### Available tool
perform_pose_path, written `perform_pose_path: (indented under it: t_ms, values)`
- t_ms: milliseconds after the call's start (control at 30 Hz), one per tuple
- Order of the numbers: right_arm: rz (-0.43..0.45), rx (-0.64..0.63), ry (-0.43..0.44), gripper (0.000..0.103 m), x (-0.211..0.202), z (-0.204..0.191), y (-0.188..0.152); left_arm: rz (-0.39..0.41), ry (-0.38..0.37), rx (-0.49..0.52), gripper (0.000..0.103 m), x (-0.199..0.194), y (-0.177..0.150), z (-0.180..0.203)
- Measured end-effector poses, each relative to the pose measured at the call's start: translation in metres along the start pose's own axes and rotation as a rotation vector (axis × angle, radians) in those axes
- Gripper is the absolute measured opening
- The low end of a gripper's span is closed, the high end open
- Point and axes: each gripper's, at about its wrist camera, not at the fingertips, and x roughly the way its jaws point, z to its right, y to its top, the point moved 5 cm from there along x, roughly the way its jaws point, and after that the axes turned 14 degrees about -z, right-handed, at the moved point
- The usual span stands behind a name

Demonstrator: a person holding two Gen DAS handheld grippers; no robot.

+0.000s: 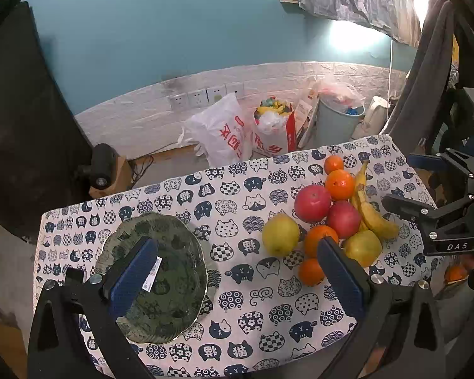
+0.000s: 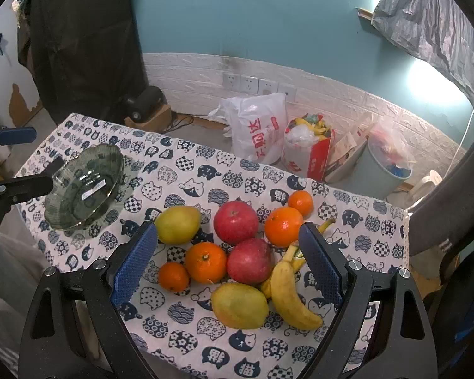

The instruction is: Organize fruits

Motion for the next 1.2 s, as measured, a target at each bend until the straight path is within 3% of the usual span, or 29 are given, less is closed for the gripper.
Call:
perform_pose_path:
  t_ms: [1200]
  values:
    - [-0.008, 0.003, -0.002, 0.089, 0.0029, 0.0005, -0.0028, -0.008, 0.007, 0.01, 0.102, 0.0023, -0.0014, 0.0034]
